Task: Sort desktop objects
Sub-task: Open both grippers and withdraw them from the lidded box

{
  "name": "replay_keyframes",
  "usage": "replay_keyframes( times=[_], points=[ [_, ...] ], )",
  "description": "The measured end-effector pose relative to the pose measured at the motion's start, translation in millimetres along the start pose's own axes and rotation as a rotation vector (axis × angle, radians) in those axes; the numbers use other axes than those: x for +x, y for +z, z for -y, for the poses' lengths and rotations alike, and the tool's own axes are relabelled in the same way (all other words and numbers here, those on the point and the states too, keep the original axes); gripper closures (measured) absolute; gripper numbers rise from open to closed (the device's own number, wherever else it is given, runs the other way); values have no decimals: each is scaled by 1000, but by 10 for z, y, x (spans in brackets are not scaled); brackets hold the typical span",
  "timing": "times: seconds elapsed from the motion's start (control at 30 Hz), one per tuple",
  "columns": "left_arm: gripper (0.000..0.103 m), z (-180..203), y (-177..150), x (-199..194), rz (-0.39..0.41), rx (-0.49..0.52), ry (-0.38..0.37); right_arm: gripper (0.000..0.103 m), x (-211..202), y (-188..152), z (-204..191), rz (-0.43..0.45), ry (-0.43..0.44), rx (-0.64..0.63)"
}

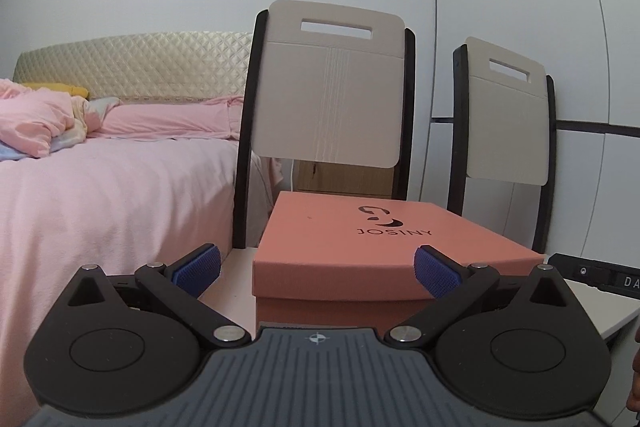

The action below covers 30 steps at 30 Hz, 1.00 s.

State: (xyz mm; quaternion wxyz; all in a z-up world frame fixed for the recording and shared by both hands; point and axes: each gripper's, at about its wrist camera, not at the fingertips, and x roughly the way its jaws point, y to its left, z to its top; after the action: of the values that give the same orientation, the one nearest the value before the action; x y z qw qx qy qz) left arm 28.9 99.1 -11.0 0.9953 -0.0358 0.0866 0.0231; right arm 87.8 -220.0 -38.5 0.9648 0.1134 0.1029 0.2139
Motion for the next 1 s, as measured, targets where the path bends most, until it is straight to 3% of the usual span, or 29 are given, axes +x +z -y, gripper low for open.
replay_keyframes(
  times=[0.1,0.33,0.47,1.0],
  points=[
    [0,-1,-35,-69,7,3,18,38,-84,-46,-64,5,9,-7],
    [0,-9,-187,-252,22,36,85,29,-241,-139,-174,9,8,-27],
    [0,38,-206,-312,42,63,85,19,-302,-200,-237,9,11,-38],
    [0,92,-297,-306,74,113,84,0,-336,-248,-307,26,-5,-76]
  ],
)
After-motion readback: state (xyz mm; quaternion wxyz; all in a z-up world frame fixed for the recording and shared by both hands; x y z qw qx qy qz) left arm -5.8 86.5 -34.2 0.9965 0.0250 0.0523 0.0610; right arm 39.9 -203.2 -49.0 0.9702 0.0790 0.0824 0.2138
